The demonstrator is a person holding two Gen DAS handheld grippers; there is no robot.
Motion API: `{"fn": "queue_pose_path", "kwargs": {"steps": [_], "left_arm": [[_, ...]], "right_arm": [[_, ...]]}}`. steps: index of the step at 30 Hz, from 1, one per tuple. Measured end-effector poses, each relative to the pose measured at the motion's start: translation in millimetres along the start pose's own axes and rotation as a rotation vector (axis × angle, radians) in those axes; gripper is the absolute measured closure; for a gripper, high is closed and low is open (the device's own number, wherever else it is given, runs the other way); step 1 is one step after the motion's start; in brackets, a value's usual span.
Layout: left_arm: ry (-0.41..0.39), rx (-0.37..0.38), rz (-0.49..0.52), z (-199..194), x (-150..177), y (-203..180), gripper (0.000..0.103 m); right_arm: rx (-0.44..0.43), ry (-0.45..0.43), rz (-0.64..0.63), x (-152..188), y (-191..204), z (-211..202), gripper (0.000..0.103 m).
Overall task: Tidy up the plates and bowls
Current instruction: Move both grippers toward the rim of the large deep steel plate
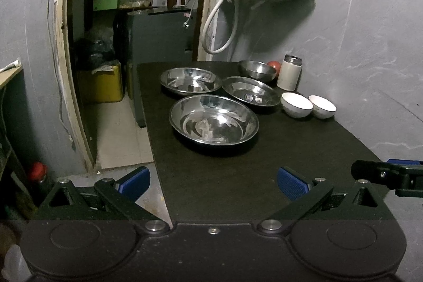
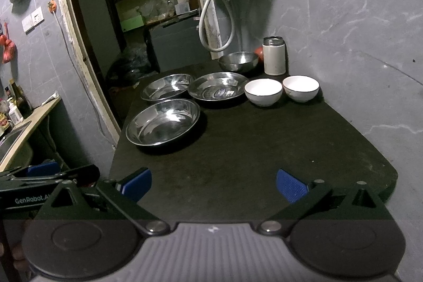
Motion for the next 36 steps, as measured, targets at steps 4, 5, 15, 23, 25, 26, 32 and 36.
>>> {"fn": "queue_pose_path", "kwargs": {"steps": [4, 5, 15, 23, 25, 26, 32, 36], "left_arm": [[0.054, -0.031, -0.032, 14.1, -4.0, 5.7, 0.001], [0.067, -0.045, -0.052, 17.9, -5.3, 9.3, 0.001], [0.103, -0.215, -0.222, 50.3, -55.0, 46.0, 0.001], [0.112, -0.277, -0.299, 102.3, -130.8, 72.1, 0.001], [0.121, -0.271, -0.281, 123.0, -149.5, 73.9, 0.001], [0.125, -0.265, -0.271, 132.4, -157.6, 75.5, 0.001], [0.16, -0.203, -0.183, 193.8, -195.3, 85.4, 0.001], [0.199, -0.164, -0.176, 232.0, -209.8, 95.7, 0.001]], "right_arm": [[-0.013, 0.012, -0.005, -3.4, -2.4, 10.5, 0.0], [-0.017, 0.016, -0.006, -4.3, -2.7, 13.0, 0.0], [-0.09, 0.044, -0.049, -42.7, -9.3, 63.3, 0.0], [-0.181, 0.038, -0.082, -93.6, -6.6, 130.4, 0.0], [-0.186, 0.047, -0.106, -108.0, -3.2, 148.1, 0.0], [-0.185, 0.047, -0.116, -113.2, -1.5, 154.3, 0.0], [-0.149, 0.06, -0.16, -150.2, 7.8, 205.0, 0.0], [-0.086, 0.069, -0.201, -165.0, 15.9, 236.8, 0.0]]}}
Point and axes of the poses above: each gripper's, at about its wrist camera, not at the fingertips, and z roughly the way its jaws point, y to its left, x to its underside, the point moved 3 cm from there along z, roughly the way its jaws point, and after that the axes turned 10 degrees about -z, right-handed, at the moved point
